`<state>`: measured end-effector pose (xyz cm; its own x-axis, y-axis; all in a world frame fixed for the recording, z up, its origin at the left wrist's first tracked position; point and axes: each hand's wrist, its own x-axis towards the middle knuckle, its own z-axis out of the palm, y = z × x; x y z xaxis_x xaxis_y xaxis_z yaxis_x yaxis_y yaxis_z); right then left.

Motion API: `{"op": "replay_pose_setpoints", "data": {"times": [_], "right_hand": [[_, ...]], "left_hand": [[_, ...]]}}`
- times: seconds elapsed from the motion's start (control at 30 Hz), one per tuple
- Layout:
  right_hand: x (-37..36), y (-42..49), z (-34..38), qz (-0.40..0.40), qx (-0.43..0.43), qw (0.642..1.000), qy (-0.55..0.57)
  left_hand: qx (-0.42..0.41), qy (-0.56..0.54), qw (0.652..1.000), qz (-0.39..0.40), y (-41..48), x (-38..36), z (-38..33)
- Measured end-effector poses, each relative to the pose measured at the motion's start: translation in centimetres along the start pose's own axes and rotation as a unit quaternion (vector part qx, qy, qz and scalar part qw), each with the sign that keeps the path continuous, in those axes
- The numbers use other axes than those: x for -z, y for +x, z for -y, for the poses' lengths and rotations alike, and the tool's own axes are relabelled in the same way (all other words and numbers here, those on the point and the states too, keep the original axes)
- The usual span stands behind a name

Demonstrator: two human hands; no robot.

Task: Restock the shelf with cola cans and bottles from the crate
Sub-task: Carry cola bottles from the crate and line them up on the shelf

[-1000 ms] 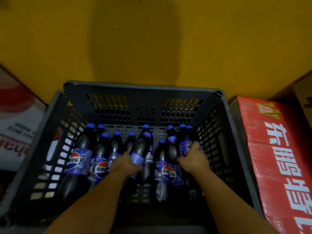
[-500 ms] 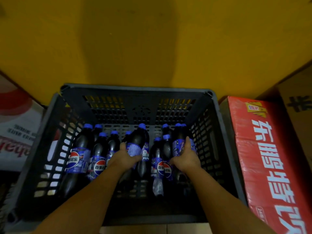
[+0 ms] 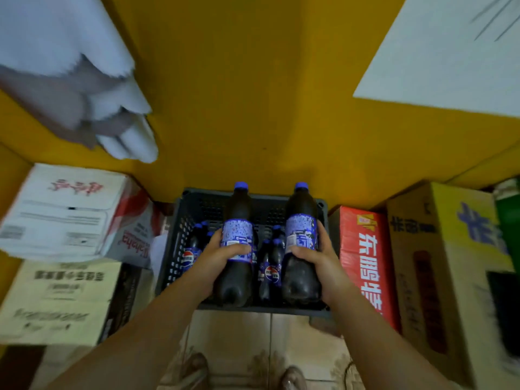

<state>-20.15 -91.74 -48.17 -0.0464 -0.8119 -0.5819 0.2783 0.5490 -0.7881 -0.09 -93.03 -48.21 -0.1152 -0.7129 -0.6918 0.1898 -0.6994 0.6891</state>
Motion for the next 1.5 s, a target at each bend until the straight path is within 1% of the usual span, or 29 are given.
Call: {"op": "replay_pose_setpoints", "data": {"times": [0.1, 0.2, 0.27, 0.37, 0.5, 0.6, 0.7, 0.87, 0.93, 1.0, 1.1, 1.17, 1.23, 1.4, 1.47, 1.5], "right_hand": [[-3.3, -4.9, 6.6, 0.012, 0.030, 0.999, 0.026], [-6.9, -9.6, 13.0, 0.033, 0.069, 0.997, 0.025], [-9.3, -12.7, 17.1, 0.057, 0.111, 0.992, 0.022], [-12.4, -17.1, 22.5, 0.104, 0.193, 0.976, 0.018], [-15.4, -22.7, 27.2, 0.191, 0.252, 0.948, 0.028], [-16.5, -27.0, 28.8, 0.283, 0.238, 0.928, 0.040], [-17.1, -30.8, 28.8, 0.386, 0.199, 0.899, 0.064], [-18.5, -36.8, 26.8, 0.504, 0.143, 0.850, 0.057], [-19.7, -39.7, 25.6, 0.546, 0.128, 0.827, 0.042], [-21.3, -43.1, 24.3, 0.584, 0.114, 0.803, 0.029], [-24.3, -48.9, 21.8, 0.639, 0.117, 0.760, 0.008], [-26.1, -53.1, 19.7, 0.677, 0.114, 0.727, -0.007], [-27.5, -57.6, 17.3, 0.704, 0.105, 0.702, -0.018], [-29.4, -69.9, 10.7, 0.759, 0.055, 0.649, -0.006], [-29.8, -75.1, 7.8, 0.773, 0.017, 0.634, 0.021], [-30.1, -77.7, 6.2, 0.784, -0.006, 0.620, 0.034]], "left_hand": [[-0.045, -0.006, 0.999, 0.017, -6.7, -0.9, -5.0], [-0.114, -0.017, 0.993, 0.004, -12.7, -2.0, -10.9], [-0.166, -0.016, 0.986, 0.007, -16.5, -2.3, -15.1], [-0.243, -0.011, 0.970, 0.011, -22.1, -2.2, -20.8], [-0.339, -0.026, 0.940, -0.022, -29.9, -1.7, -25.2], [-0.399, -0.054, 0.913, -0.062, -35.8, -1.3, -25.7], [-0.433, -0.119, 0.889, -0.093, -41.8, -1.3, -24.1], [-0.485, -0.212, 0.838, -0.131, -50.5, -1.3, -18.6], [-0.503, -0.228, 0.817, -0.166, -54.1, -0.9, -16.1], [-0.525, -0.221, 0.793, -0.215, -58.0, -0.2, -13.6], [-0.551, -0.190, 0.757, -0.295, -64.4, 1.3, -9.6], [-0.568, -0.178, 0.726, -0.345, -69.0, 2.4, -6.8], [-0.577, -0.166, 0.698, -0.391, -73.6, 3.2, -3.9], [-0.586, -0.139, 0.620, -0.503, -85.6, 3.5, 4.3], [-0.586, -0.119, 0.582, -0.551, -90.6, 3.6, 8.1], [-0.584, -0.107, 0.566, -0.571, -93.1, 3.6, 9.9]]}}
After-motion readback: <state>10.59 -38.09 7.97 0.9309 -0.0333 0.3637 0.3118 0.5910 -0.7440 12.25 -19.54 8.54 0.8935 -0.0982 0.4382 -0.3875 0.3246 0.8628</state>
